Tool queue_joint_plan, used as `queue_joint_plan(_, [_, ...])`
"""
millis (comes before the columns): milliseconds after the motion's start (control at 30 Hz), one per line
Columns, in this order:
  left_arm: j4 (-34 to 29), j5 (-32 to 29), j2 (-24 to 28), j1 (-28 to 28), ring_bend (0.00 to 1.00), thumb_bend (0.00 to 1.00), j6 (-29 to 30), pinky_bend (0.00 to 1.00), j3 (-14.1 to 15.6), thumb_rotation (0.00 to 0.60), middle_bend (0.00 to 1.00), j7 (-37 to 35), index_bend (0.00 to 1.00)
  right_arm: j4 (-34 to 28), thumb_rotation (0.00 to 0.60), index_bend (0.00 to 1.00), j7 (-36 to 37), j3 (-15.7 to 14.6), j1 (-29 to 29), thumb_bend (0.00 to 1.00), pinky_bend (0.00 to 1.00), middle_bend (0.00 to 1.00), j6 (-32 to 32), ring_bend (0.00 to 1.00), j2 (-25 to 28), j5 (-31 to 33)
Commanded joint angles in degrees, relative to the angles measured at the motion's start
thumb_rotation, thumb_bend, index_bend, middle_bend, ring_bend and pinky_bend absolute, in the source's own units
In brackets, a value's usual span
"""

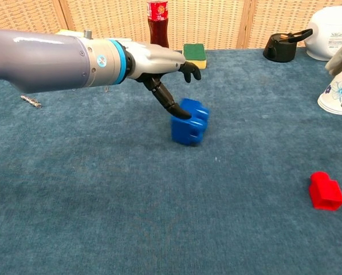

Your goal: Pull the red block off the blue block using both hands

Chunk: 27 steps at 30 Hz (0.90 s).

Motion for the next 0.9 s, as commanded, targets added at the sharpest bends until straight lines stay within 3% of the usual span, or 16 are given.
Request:
queue_joint_plan(33, [-0.30,-0.97,-0.26,0.07,0.02,0.18,0.64,0.10,-0.16,0.303,0.14,0.61,0.10,0.17,0.600,0.32,0.75,-0.03,-0.51,0.19,0.30,0.32,0.49,0.38,0.26,-0.57])
queue_joint_plan(233, [-2.41,-0.31,0.98,2.06,0.01,0.18,3.85,0.10,-0.71,0.321,0.14,-0.20,0.10,0.86,0.599,0.32,2.67,-0.08,-1.45,0.19,0.30,0.32,1.42,0.38,0.52,-2.06])
queue_joint_plan(500, [-11.20,4.87,7.25,8.58,0.01,0.20,12.63,0.10,0.22,0.330,0.14,-2.92,0.10,5.76,0.597,0.36,8.83,0.51,-3.05,0.19,0.31,0.37,5.77,0.41,-1.11,-7.81])
queue_joint_plan(700, [-19.21,11.75,12.84,15.39,0.01,0.20,21.74,0.10,4.14,0.334,0.14,-3.06,0.10,9.11,0.599,0.36,6.94,-0.44,-4.43,0.19,0.31,0.37,7.44,0.41,-1.01,-8.82])
queue_joint_plan(900, [-26.13,22.33,17.93,24.58,0.01,0.20,32.69,0.10,10.61,0.338,0.14,-3.78,0.10,10.05,0.599,0.37,6.05,-1.33,-6.92,0.20,0.31,0.38,10.39,0.42,-0.55,-9.38])
